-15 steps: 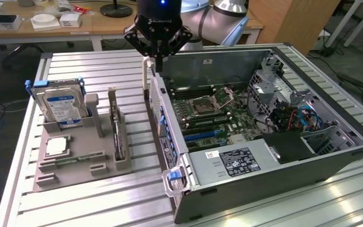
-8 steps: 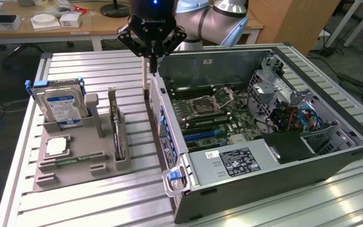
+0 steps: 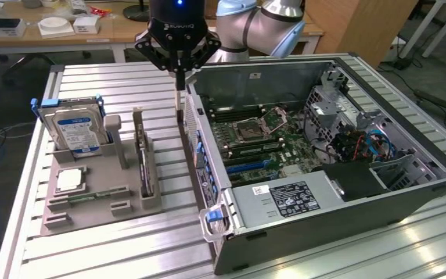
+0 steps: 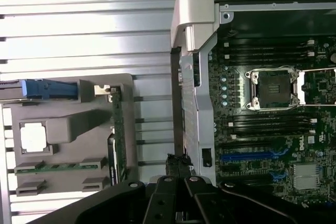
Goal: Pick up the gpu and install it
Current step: 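Reach for the gpu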
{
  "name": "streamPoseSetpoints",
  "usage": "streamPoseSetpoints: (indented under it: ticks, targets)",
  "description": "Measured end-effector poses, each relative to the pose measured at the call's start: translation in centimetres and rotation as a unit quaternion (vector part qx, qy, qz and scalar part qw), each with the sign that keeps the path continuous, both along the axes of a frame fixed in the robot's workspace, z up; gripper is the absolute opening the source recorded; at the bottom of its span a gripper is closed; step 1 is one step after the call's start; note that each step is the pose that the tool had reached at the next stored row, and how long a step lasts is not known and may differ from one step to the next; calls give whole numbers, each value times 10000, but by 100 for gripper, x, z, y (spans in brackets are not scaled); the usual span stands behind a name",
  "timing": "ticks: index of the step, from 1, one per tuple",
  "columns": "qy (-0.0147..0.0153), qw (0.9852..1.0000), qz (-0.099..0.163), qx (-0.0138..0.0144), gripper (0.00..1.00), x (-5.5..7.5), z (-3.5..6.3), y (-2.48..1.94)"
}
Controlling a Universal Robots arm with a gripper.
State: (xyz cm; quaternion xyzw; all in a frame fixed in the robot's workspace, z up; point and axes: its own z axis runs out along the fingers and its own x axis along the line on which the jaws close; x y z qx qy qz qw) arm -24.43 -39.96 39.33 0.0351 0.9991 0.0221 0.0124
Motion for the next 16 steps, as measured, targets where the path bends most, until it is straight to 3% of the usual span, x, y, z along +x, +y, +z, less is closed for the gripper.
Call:
streamPoseSetpoints:
  ticks: [16]
  targets:
    - [0, 10000, 0, 0, 10, -291, 0, -2]
